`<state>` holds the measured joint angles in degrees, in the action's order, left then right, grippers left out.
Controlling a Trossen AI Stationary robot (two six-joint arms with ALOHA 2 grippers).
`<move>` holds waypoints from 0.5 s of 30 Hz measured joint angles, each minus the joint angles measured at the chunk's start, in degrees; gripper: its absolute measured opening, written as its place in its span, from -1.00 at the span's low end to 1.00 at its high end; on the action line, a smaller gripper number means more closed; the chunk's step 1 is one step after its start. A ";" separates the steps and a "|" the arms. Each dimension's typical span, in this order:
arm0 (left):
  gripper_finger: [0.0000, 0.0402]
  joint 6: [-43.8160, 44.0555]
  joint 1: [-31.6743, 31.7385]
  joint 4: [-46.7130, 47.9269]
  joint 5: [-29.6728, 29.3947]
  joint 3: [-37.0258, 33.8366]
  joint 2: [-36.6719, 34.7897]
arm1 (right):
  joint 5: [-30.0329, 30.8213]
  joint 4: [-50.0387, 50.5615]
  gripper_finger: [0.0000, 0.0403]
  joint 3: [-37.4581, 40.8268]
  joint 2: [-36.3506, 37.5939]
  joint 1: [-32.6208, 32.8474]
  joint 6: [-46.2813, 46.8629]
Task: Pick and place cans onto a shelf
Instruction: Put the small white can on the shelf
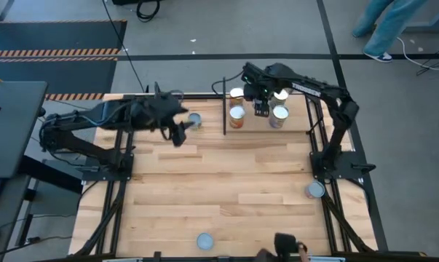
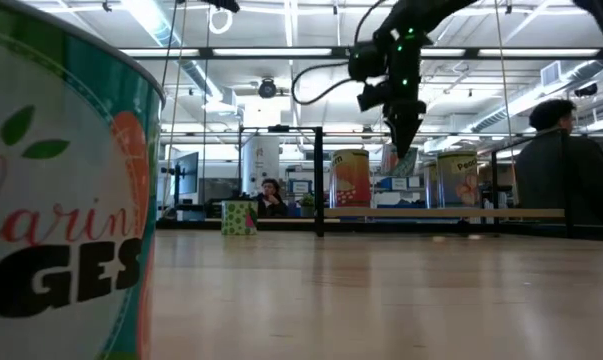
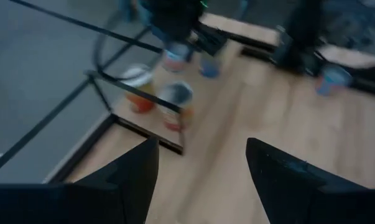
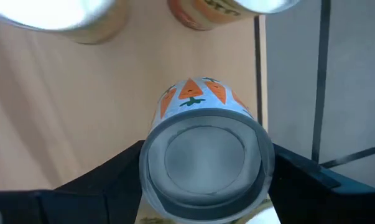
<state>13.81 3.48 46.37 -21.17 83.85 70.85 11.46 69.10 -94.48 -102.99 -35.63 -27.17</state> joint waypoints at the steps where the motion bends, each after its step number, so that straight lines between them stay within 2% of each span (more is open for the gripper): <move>1: 0.23 -0.42 1.41 -0.24 0.00 0.00 0.00 | -0.02 -0.07 0.42 -0.50 -0.92 -0.88 -0.91; 7: 0.23 -1.06 7.52 -0.54 0.02 0.00 0.00 | -2.93 -0.98 0.44 -1.04 -4.63 -4.74 -4.50; 11: 0.23 -2.25 9.96 -0.78 0.00 0.00 0.00 | -7.09 -2.56 0.44 -1.04 -5.98 -6.36 -4.52; 15: 0.23 -3.11 11.51 -0.81 0.02 0.00 0.00 | -6.50 -3.77 0.47 -0.98 -7.33 -6.70 -4.55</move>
<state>10.70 14.99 45.56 -21.15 83.85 70.85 4.97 65.33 -95.46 -110.32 -42.33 -31.72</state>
